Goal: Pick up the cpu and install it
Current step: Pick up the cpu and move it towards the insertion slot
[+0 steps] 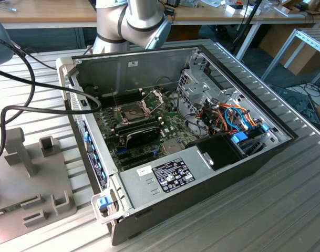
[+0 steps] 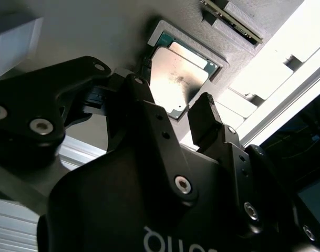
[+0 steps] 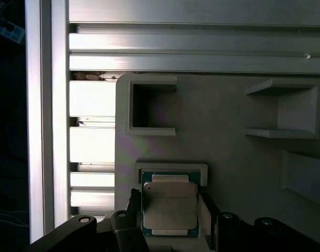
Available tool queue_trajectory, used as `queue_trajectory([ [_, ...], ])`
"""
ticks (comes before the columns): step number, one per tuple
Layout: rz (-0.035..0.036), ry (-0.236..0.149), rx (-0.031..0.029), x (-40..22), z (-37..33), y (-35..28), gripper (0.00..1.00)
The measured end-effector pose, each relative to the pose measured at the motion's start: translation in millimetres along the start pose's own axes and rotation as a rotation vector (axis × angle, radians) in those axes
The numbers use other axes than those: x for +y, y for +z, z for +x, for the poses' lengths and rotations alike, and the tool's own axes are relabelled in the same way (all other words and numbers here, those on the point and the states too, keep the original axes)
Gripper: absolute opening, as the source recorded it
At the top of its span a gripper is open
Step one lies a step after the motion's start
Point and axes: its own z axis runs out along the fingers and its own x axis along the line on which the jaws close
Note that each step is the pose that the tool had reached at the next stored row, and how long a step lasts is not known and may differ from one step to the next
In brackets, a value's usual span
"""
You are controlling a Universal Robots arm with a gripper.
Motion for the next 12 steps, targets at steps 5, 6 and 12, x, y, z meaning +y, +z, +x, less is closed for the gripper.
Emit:
queue_trajectory([
  [5, 0.0, 0.0, 0.0, 0.0, 0.0, 0.1, 0.56],
  [6, 0.0, 0.0, -0.0001, 0.0, 0.0, 0.1, 0.56],
  [12, 0.0017, 0.0, 0.0002, 0.0, -0.1, 2.9, 0.63],
])
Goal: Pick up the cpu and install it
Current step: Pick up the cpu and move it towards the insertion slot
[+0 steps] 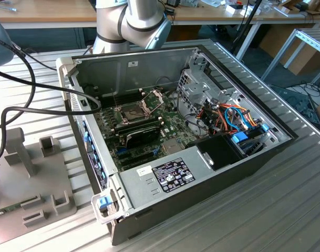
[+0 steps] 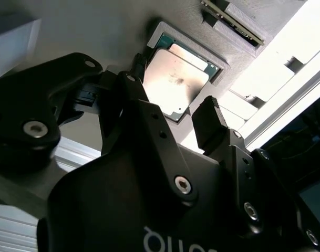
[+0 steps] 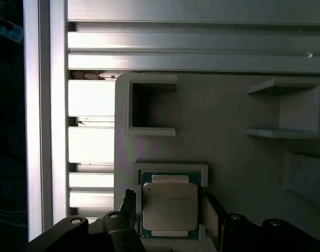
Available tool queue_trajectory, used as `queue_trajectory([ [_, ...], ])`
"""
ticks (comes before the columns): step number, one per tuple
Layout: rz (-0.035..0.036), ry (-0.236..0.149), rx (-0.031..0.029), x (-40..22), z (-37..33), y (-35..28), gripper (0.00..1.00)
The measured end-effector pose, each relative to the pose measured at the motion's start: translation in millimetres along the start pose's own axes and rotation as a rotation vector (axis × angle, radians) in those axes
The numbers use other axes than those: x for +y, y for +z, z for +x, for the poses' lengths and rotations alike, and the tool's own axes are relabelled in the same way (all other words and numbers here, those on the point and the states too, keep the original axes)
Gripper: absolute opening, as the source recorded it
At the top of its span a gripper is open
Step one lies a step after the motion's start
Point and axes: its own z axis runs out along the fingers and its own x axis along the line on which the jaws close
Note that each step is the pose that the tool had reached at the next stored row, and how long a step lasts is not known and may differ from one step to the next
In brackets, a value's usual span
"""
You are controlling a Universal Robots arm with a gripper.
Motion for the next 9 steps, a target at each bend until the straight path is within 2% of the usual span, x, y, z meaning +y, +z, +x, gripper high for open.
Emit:
queue_trajectory([
  [4, 0.0036, 0.0, 0.0013, 0.1, -1.0, 3.4, 0.63],
  [9, 0.0045, 0.0, 0.0013, 0.1, -1.1, 5.3, 0.63],
])
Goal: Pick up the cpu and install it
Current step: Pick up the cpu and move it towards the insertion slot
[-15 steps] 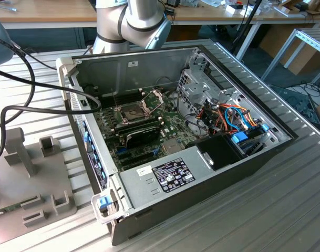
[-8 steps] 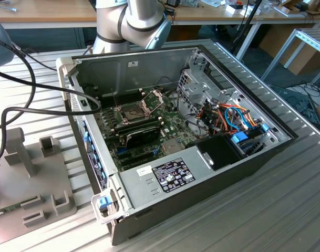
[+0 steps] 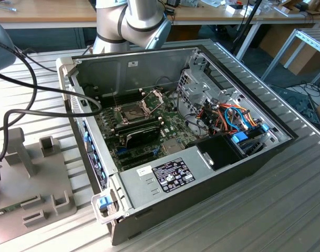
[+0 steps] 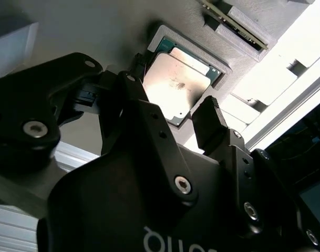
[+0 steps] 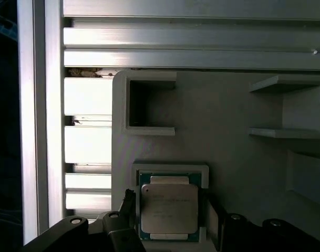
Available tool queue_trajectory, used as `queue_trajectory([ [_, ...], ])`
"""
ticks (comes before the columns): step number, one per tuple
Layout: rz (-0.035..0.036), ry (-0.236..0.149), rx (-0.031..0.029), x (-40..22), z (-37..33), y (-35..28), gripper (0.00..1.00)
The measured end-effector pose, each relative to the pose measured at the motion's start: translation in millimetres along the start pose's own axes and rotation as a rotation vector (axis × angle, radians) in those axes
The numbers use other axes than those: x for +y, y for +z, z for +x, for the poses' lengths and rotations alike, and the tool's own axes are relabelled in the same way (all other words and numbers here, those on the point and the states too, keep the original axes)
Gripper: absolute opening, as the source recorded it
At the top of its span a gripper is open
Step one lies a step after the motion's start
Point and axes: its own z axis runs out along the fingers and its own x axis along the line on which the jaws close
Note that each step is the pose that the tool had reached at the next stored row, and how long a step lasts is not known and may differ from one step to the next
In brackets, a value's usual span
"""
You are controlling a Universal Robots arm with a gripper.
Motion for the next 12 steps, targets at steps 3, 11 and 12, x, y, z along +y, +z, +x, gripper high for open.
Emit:
queue_trajectory([
  [3, 0.0002, 0.0, 0.0001, 0.0, 0.0, 0.9, 0.63],
  [11, 0.0002, -0.004, -0.0002, 0.1, 0.0, 1.2, 0.63],
  [12, 0.0002, -0.005, -0.0001, 0.1, 0.0, 1.2, 0.63],
])
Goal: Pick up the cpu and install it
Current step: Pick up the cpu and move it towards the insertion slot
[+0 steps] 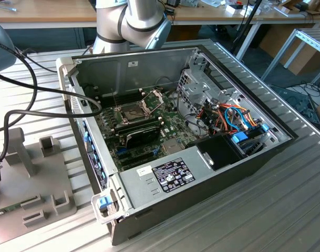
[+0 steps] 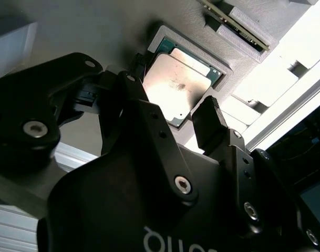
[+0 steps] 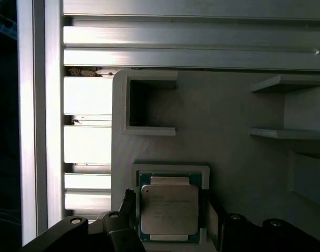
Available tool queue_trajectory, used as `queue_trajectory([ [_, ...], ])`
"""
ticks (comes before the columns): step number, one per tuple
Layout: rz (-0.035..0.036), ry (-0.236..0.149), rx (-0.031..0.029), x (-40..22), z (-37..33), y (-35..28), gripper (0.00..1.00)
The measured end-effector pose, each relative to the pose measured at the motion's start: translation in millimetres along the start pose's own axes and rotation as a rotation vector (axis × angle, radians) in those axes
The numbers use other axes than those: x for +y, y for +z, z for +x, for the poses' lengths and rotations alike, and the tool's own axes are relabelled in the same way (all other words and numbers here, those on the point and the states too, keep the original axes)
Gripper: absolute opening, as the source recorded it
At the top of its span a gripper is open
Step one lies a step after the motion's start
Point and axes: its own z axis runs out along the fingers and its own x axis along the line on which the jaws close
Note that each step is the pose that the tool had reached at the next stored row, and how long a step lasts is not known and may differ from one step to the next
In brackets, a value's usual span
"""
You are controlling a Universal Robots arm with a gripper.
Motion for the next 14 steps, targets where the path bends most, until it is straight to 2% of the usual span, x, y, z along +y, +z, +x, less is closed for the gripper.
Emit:
queue_trajectory([
  [14, 0.0001, -0.003, -0.0001, 0.0, 0.0, 0.3, 0.63],
])
